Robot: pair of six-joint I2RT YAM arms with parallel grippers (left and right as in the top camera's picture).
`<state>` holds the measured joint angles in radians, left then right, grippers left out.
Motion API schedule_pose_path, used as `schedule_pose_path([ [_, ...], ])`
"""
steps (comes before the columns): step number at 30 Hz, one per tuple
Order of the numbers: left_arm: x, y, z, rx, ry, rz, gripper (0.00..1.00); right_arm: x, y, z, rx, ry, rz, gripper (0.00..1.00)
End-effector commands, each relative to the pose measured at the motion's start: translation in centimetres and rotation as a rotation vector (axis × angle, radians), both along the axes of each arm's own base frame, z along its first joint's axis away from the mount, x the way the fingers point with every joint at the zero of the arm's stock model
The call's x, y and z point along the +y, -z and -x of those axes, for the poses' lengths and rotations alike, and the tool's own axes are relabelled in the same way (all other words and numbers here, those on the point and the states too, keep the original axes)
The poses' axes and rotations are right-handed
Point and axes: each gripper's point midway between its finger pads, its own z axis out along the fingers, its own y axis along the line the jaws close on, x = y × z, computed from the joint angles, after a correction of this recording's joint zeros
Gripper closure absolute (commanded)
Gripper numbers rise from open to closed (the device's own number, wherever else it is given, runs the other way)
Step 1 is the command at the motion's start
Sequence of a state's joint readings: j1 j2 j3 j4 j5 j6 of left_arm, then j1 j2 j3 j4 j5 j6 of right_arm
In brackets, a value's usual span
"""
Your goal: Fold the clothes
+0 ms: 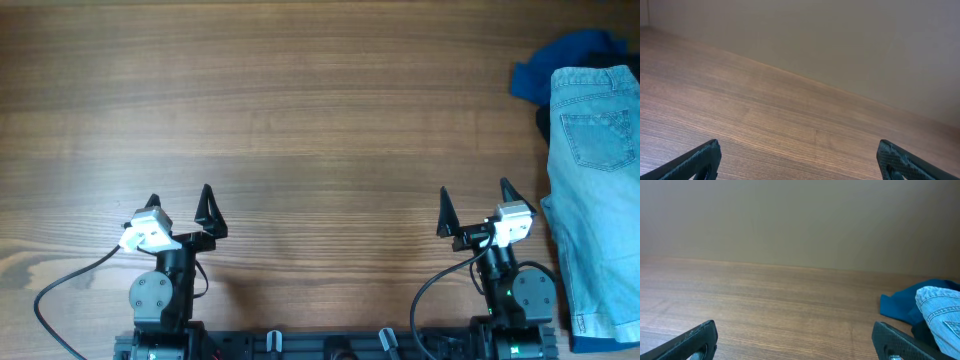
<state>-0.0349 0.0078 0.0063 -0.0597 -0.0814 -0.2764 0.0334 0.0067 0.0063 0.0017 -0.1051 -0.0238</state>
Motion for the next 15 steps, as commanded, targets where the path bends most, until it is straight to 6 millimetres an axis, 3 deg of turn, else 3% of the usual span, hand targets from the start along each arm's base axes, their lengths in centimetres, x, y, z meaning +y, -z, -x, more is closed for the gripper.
schedule_pose_path([
  [1,0.17,0.1,0.02,0.003,-0.014,0.014,0.0,0.28,-0.08,0.04,-0.002,-0.018,-0.013,0.0],
  [15,0.17,0.1,0.02,0.003,-0.014,0.014,0.0,0.28,-0.14,0.04,-0.009,-0.018,0.014,0.0],
])
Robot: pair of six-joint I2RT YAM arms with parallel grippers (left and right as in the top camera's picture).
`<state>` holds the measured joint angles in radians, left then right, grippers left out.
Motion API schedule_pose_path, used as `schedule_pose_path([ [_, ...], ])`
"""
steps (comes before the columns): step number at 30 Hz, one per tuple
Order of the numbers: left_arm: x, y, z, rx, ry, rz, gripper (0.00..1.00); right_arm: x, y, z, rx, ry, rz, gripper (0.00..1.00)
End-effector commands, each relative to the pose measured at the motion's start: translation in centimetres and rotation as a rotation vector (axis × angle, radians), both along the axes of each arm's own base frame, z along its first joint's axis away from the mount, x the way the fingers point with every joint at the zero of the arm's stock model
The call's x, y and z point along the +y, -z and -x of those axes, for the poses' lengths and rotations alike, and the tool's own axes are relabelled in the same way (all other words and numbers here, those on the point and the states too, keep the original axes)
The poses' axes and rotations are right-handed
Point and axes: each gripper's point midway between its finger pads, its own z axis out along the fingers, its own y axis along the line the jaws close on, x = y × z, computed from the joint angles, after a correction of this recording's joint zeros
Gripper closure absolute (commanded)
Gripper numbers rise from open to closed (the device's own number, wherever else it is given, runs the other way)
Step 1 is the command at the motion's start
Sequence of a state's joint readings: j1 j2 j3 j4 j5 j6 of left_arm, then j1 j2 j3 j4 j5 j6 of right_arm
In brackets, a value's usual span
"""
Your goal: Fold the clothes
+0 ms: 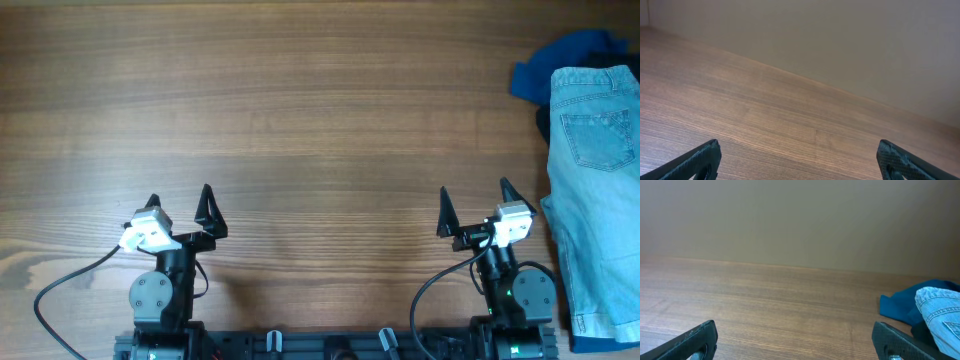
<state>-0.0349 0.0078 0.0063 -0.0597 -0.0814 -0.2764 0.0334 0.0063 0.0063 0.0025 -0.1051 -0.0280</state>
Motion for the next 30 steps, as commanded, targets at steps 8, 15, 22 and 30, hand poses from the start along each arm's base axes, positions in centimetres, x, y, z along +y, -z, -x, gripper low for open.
schedule_pose_path([
  [8,0.2,0.1,0.0,0.003,-0.014,0.014,0.0,0.3,-0.1,0.0,-0.007,-0.018,0.01,0.0],
  [15,0.2,0.1,0.0,0.003,-0.014,0.014,0.0,0.4,-2.0,0.3,-0.019,-0.027,-0.161,0.0],
  [22,0.2,0.1,0.0,0.003,-0.014,0.014,0.0,0.6,-14.3,3.6,-0.239,-0.063,-0.156,0.01],
  [30,0.2,0.1,0.0,0.003,-0.014,0.014,0.0,1.0,-27.3,3.9,-0.281,-0.088,-0.129,0.0],
])
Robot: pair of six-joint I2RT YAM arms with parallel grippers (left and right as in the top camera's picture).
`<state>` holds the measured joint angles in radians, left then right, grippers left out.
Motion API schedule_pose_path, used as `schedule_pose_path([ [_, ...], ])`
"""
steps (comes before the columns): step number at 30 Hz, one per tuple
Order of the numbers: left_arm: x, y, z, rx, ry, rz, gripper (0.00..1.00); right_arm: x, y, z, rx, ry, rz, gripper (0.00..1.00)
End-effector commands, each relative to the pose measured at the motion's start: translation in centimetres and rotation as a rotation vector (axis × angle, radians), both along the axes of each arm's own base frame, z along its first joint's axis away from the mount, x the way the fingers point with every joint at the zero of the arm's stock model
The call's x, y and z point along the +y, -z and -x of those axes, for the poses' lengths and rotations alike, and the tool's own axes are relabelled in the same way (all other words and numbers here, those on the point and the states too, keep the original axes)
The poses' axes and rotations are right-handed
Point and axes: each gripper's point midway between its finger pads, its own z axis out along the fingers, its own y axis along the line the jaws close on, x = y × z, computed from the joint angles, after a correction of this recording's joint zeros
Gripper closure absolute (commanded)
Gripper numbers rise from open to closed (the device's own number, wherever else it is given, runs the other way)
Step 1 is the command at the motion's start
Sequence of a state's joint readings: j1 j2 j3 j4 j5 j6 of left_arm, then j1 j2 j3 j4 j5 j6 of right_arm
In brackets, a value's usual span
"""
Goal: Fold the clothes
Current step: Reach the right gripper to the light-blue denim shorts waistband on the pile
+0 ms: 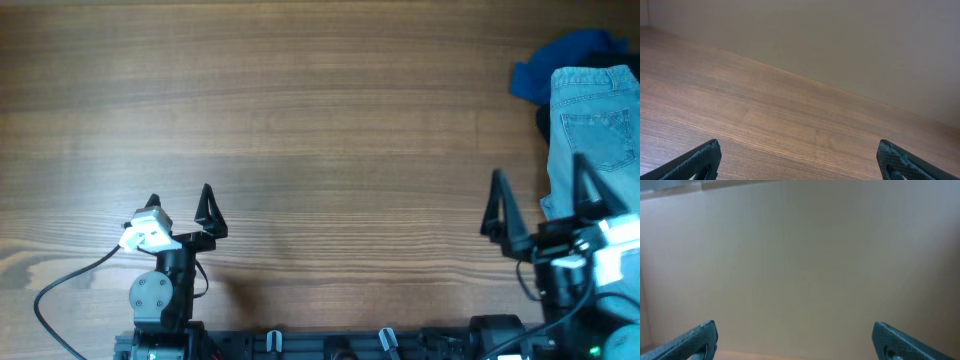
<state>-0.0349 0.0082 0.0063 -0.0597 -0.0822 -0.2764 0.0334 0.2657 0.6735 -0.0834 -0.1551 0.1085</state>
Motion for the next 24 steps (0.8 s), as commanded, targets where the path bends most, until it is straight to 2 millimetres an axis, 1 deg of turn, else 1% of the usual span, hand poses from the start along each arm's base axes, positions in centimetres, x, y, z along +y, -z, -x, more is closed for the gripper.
schedule_pose_path([
  [1,0.2,0.1,0.0,0.003,-0.013,0.014,0.0,0.3,-4.8,-1.8,0.037,-0.016,0.011,0.0],
  [3,0.2,0.1,0.0,0.003,-0.013,0.014,0.0,0.3,-7.2,-4.4,0.089,-0.011,0.012,0.0],
  [6,0.2,0.1,0.0,0.003,-0.013,0.014,0.0,0.4,-9.3,-8.2,0.151,-0.001,0.053,0.0],
  [7,0.2,0.1,0.0,0.003,-0.013,0.014,0.0,0.2,-9.8,-10.3,0.205,0.011,0.063,0.0],
  [8,0.2,0.1,0.0,0.003,-0.013,0.014,0.0,-0.1,-10.0,-11.6,0.235,0.019,0.062,0.0],
  [10,0.2,0.1,0.0,0.003,-0.013,0.014,0.0,-1.3,-10.1,-14.4,0.308,0.053,0.059,0.0],
  [12,0.2,0.1,0.0,0.003,-0.013,0.014,0.0,-3.4,-9.4,-17.2,0.391,0.103,0.05,0.0],
  [14,0.2,0.1,0.0,0.003,-0.013,0.014,0.0,-6.7,-7.7,-20.4,0.482,0.176,0.044,0.0],
  [16,0.2,0.1,0.0,0.003,-0.013,0.014,0.0,-9.8,-5.8,-22.8,0.549,0.227,0.073,0.0],
  [17,0.2,0.1,0.0,0.003,-0.013,0.014,0.0,-12.2,-4.2,-24.1,0.599,0.268,0.082,0.0],
  [18,0.2,0.1,0.0,0.003,-0.013,0.014,0.0,-15.1,-2.1,-25.2,0.664,0.313,0.086,0.0],
  [19,0.2,0.1,0.0,0.003,-0.013,0.014,0.0,-17.1,-0.5,-25.9,0.709,0.341,0.08,0.0],
  [20,0.2,0.1,0.0,0.003,-0.013,0.014,0.0,-20.2,2.1,-26.6,0.769,0.383,0.052,0.0],
  [23,0.2,0.1,0.0,0.003,-0.013,0.014,0.0,-26.1,7.8,-27.5,0.882,0.447,0.035,0.0],
  [24,0.2,0.1,0.0,0.003,-0.013,0.014,0.0,-28.4,10.1,-27.9,0.92,0.467,0.038,0.0],
])
